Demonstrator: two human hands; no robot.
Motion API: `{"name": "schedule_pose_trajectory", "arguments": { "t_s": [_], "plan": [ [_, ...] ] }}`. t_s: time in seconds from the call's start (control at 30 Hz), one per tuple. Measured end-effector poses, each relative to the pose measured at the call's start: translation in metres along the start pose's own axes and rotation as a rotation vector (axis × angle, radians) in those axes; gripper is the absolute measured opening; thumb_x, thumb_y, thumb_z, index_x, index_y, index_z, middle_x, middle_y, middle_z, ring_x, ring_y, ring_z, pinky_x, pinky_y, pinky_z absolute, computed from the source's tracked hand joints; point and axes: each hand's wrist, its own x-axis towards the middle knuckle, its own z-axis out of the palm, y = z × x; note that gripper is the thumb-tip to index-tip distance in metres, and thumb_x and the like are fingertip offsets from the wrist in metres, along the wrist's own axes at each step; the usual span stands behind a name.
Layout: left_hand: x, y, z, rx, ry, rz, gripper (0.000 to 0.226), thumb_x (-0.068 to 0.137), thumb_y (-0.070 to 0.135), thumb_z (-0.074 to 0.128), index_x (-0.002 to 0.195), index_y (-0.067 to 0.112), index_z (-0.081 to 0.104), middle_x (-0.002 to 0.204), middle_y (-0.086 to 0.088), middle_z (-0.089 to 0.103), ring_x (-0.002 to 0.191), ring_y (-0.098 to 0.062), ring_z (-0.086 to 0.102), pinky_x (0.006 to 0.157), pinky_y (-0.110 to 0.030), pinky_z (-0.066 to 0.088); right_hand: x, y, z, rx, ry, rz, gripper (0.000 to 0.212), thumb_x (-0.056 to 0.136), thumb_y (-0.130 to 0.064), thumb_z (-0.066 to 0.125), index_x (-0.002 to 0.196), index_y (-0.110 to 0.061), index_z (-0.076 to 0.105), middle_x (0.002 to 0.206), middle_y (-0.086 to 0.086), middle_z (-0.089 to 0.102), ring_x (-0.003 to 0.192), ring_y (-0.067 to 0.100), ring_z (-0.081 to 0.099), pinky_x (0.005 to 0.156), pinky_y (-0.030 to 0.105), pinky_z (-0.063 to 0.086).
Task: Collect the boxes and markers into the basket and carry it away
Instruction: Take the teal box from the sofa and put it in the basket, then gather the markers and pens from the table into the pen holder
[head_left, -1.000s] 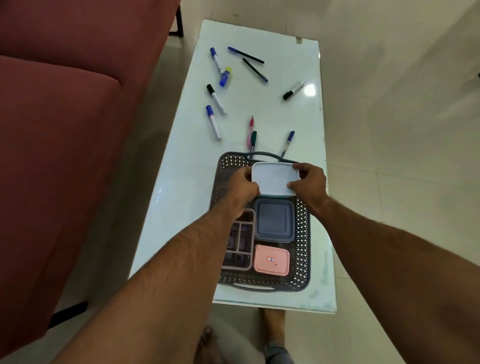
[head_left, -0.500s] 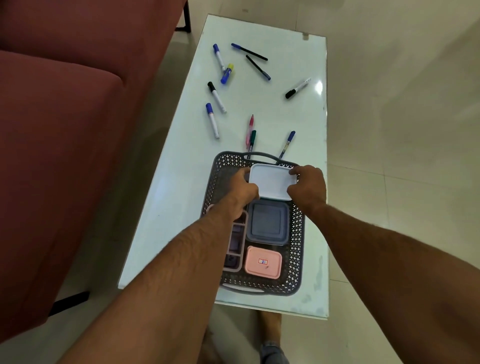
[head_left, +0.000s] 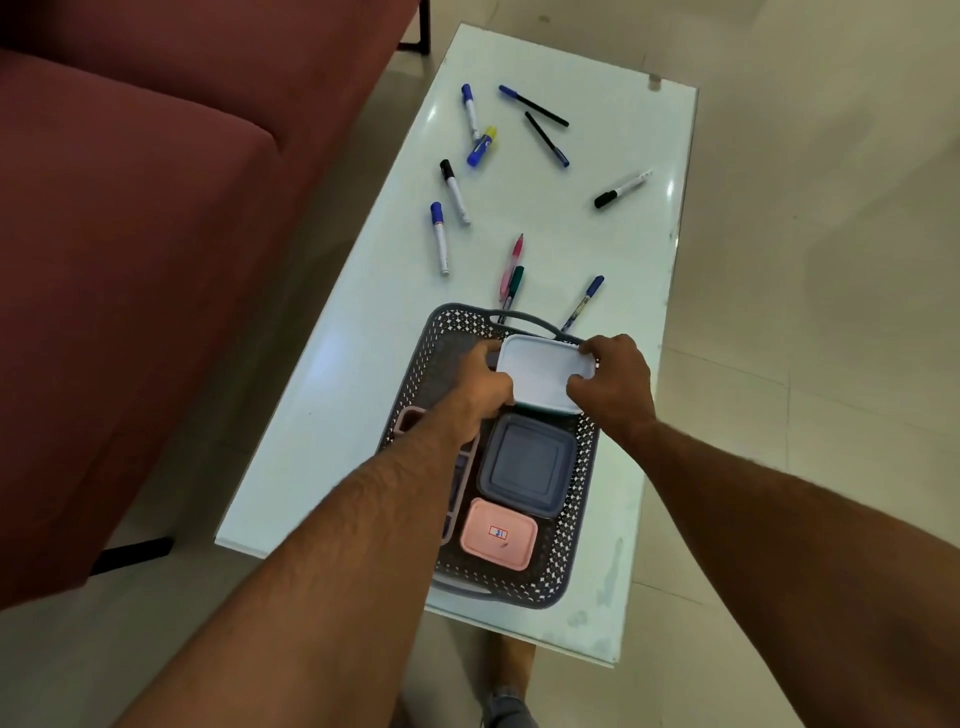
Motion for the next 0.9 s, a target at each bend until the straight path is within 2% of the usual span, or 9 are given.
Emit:
{"name": "schedule_pose_trajectory", "arguments": {
  "t_s": [0.13, 0.27, 0.4, 0.5, 0.6, 0.9],
  "plan": [
    [0.002, 0.001, 0.005, 0.014, 0.050, 0.015, 0.071, 0.072, -0.020, 0.053, 0.136, 0.012, 0.050, 0.116, -0.015, 0.063, 0.094, -0.025, 0.058, 0.072, -0.033, 0.052, 0.007, 0.002, -0.005, -0.071, -0.027, -0.042, 0.033, 0.076, -0.022, 0.066, 0.107, -0.009, 0.066, 0.099, 0.012, 0.059, 0.090, 0.029, 0.057, 0.077, 0.027, 0.037],
    [0.003, 0.008, 0.008, 0.070, 0.101, 0.001, 0.077, 0.072, -0.018, 0.062, 0.142, 0.010, 0.045, 0.126, -0.015, 0.060, 0.110, -0.027, 0.057, 0.083, -0.031, 0.052, 0.017, 0.005, -0.013, -0.210, -0.080, -0.128, 0.024, 0.076, -0.025, 0.064, 0.089, -0.006, 0.068, 0.083, 0.012, 0.065, 0.082, 0.032, 0.060, 0.069, 0.031, 0.043],
    [-0.002, 0.013, 0.008, 0.089, 0.132, -0.015, 0.076, 0.074, -0.015, 0.065, 0.143, 0.009, 0.043, 0.134, -0.014, 0.057, 0.120, -0.027, 0.054, 0.093, -0.034, 0.051, 0.023, -0.001, -0.018, -0.262, -0.021, -0.181, 0.023, 0.076, -0.031, 0.060, 0.079, -0.009, 0.067, 0.077, 0.008, 0.064, 0.076, 0.030, 0.059, 0.066, 0.032, 0.050],
    [-0.006, 0.016, 0.003, 0.086, 0.173, -0.005, 0.072, 0.076, -0.011, 0.067, 0.142, 0.010, 0.045, 0.137, -0.012, 0.054, 0.124, -0.027, 0.052, 0.098, -0.033, 0.049, 0.026, -0.009, -0.017, -0.220, 0.024, -0.199, 0.020, 0.075, -0.030, 0.059, 0.082, -0.013, 0.067, 0.079, 0.004, 0.063, 0.077, 0.027, 0.057, 0.064, 0.031, 0.047],
    [-0.012, 0.014, -0.007, 0.058, 0.238, 0.006, 0.069, 0.075, -0.007, 0.070, 0.138, 0.012, 0.050, 0.135, -0.011, 0.056, 0.122, -0.026, 0.054, 0.102, -0.039, 0.050, 0.029, -0.014, -0.015, -0.137, 0.005, -0.266, 0.022, 0.075, -0.025, 0.061, 0.093, -0.014, 0.070, 0.086, 0.004, 0.064, 0.083, 0.025, 0.058, 0.068, 0.030, 0.043],
    [-0.037, 0.010, -0.016, -0.065, 0.499, 0.048, 0.050, 0.077, -0.007, 0.064, 0.124, 0.012, 0.061, 0.115, -0.008, 0.066, 0.109, -0.022, 0.061, 0.094, -0.036, 0.054, 0.043, -0.014, -0.028, -0.040, -0.044, -0.395, 0.031, 0.083, -0.019, 0.065, 0.113, -0.012, 0.069, 0.105, 0.006, 0.070, 0.096, 0.024, 0.065, 0.077, 0.026, 0.040]
  ]
}}
